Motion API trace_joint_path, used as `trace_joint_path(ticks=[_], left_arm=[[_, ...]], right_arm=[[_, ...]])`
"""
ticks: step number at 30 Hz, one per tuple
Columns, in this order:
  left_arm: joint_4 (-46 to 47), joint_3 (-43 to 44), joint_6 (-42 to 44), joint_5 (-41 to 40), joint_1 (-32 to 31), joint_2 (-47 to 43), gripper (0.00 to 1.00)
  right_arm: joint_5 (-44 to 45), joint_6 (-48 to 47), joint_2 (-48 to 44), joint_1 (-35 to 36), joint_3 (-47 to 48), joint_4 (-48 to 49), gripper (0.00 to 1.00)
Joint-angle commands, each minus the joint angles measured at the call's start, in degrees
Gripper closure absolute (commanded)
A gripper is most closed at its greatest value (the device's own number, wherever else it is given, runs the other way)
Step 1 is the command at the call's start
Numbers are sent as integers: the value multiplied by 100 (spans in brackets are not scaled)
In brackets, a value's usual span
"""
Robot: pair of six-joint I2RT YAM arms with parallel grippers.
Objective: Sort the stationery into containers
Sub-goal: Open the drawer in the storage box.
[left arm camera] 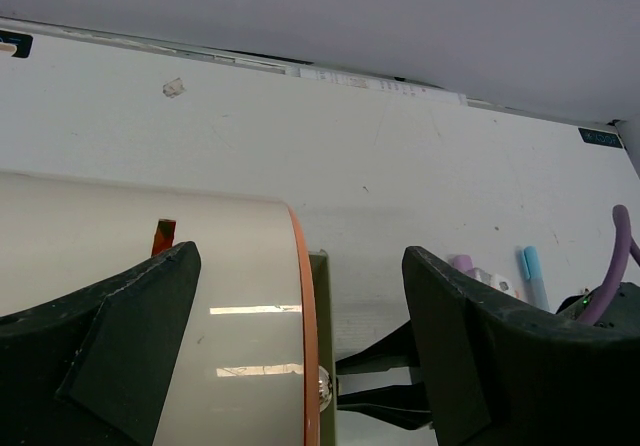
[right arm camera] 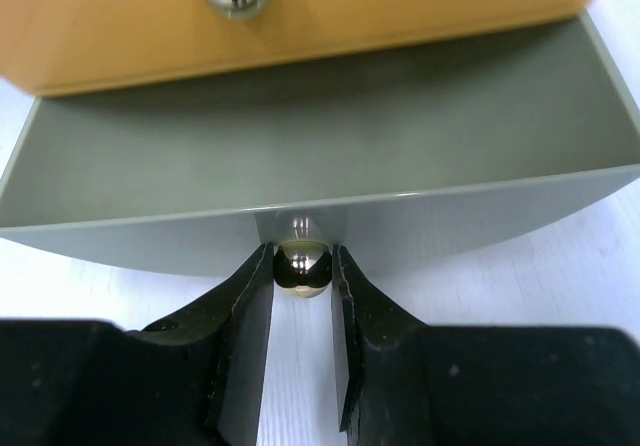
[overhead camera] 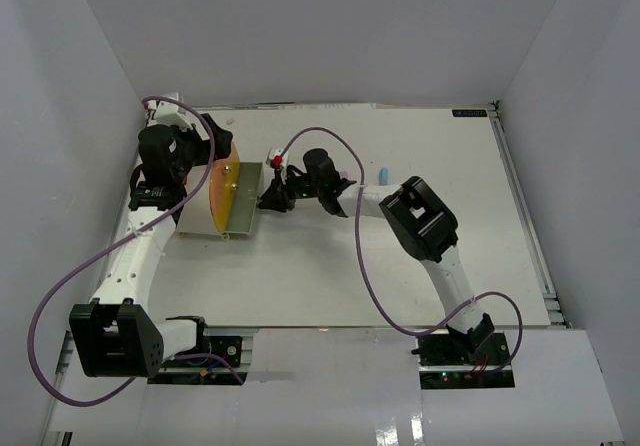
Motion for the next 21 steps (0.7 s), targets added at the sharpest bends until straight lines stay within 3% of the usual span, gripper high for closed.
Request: trace_joint_path(ticks=[1,6,9,12,13,14,18,21], left_arm=[[-638,-223,-76,105,40,-2,7],[-647,-223,-59,105,40,-11,7],[-647,-223,-58,149,40,-2,7],[-638,-223,-58,149,49,-28,5],[-638,-223,-58,141,40,-37,5],[-638,-223,-50,140,40,-54,4],[-638,-214,-67,184,40,-98,2],[-638,-205,-50,176,40,-125,2]], right_arm=[[-100,-248,-502,-250,-411,25,83],[-127,-328,-801,-390,-834,16,82],[-109,-363,-907,-408,-957,-62,76],[22,-407,-1091,-425,-1115,-168,61],[153,-415,-1179,-443,-1185,-186,49],[250,-407,-1388,-478,-1360,-230,43],[1171,-136,-2110,-566,-1914,-397,32],[2506,-3,-2611,-566,-2030,-1045,30]])
